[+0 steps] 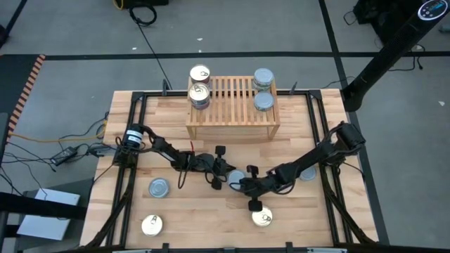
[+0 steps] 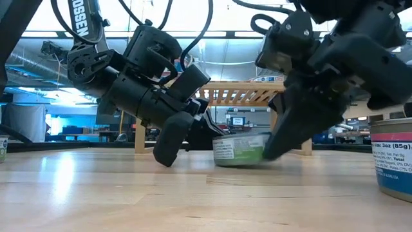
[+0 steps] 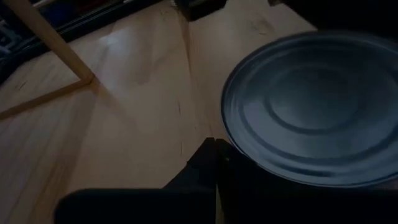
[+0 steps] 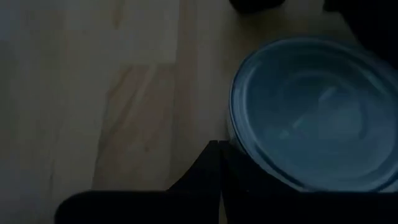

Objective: Stack canned seafood by type on shelf
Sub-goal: Stack the green tuna can on top of the green tuna can on the shelf

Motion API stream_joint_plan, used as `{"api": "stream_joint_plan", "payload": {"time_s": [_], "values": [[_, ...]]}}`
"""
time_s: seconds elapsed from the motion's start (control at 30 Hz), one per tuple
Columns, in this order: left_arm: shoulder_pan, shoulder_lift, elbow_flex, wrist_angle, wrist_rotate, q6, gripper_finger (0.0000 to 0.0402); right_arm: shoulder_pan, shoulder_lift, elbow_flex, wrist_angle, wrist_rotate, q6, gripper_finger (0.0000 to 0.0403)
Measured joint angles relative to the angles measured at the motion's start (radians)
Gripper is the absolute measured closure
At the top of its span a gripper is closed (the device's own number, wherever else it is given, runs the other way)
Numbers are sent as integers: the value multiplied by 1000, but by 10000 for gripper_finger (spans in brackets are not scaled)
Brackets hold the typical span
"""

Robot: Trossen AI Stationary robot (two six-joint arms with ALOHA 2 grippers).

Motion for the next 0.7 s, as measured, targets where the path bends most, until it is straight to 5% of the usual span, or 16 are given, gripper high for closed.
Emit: {"api": "stream_joint_plan", "payload": {"time_s": [0.7], "values": [[-1,-2,2,-18,7,6,395,14,-36,0,6,36,-3,392]]}}
